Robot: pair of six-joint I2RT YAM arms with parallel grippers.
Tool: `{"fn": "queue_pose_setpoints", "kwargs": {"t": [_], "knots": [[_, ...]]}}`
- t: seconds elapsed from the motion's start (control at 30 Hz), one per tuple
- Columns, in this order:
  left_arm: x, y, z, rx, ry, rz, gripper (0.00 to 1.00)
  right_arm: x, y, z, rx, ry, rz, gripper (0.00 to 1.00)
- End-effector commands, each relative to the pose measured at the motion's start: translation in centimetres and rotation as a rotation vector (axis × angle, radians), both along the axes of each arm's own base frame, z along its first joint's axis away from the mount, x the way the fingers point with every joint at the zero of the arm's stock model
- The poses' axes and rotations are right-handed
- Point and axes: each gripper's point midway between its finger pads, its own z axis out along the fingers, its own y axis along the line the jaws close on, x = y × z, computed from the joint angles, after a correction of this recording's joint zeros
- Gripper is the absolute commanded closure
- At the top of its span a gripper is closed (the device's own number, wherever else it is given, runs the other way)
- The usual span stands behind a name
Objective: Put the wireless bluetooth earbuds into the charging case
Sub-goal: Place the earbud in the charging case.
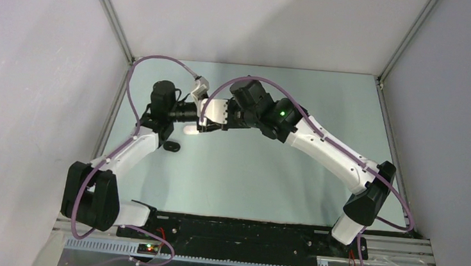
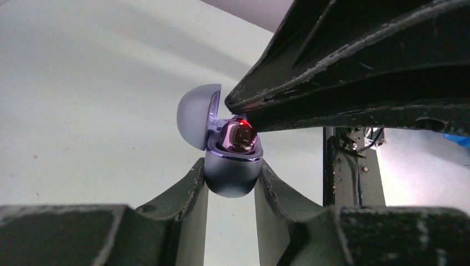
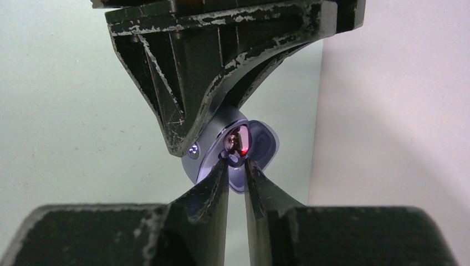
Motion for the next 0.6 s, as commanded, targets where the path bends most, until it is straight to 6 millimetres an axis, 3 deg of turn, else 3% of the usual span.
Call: {"fn": "queue_pose_setpoints", "kwargs": {"t": [0.0, 0.33, 0.57], "knots": [[-0.2, -0.1, 2.8, -0.066, -0.096, -0.03, 1.0, -0.2, 0.5, 1.5, 0.053, -0.005, -0.007, 0.78], [-0.5, -0.1, 2.6, -0.071, -0.111, -0.051, 1.0, 1.0, -0.9, 3.9, 0.159, 0.023, -0.074, 0.6], [-0.5, 0.0, 2.5, -0.067, -0.122, -0.07, 1.0, -0.9, -2.4, 6.1, 0.301, 0.205, -0.028, 0.54]]}}
